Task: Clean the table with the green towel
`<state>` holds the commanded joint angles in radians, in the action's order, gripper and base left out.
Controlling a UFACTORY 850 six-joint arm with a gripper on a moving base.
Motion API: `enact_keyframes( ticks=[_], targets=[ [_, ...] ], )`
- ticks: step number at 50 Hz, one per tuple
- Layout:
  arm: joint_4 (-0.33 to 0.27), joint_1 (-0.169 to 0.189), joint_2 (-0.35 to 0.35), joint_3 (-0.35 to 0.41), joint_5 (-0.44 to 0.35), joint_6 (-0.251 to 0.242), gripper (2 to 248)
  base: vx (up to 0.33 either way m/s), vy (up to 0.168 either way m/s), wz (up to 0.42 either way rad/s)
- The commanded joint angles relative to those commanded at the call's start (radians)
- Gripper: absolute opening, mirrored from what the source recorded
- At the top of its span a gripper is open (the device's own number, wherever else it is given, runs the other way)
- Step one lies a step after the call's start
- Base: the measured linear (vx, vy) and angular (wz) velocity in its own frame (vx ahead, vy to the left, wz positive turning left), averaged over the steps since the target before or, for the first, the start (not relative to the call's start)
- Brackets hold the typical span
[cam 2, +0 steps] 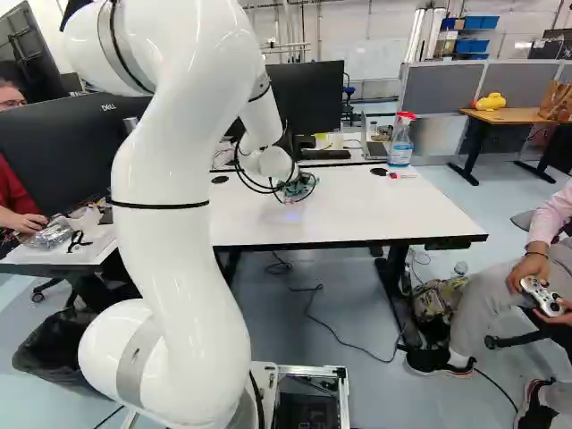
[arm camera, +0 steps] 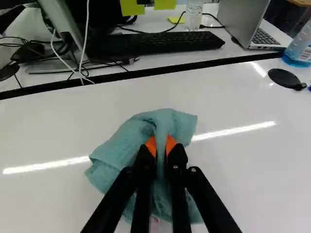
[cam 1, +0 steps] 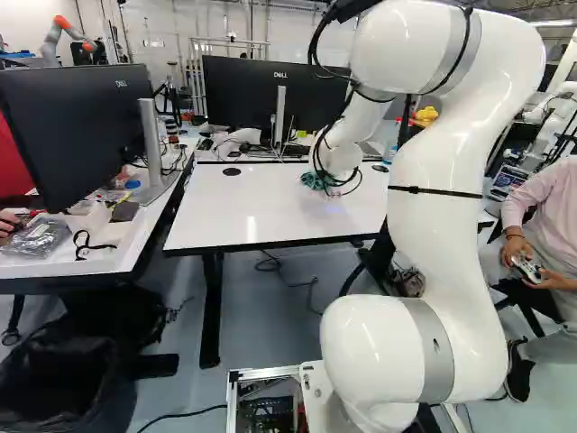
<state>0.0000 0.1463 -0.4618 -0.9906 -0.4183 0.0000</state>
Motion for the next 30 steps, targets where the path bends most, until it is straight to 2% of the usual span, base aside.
enact_keyframes(
  ticks=[12, 30],
  targets=[
    [0.0, -0.031, 0.017, 0.022, 0.0, 0.0, 42, 0.0, 0.0, 0.0],
    [0.0, -0.064, 0.08, 0.102, 0.0, 0.0, 42, 0.0, 0.0, 0.0]
  ],
)
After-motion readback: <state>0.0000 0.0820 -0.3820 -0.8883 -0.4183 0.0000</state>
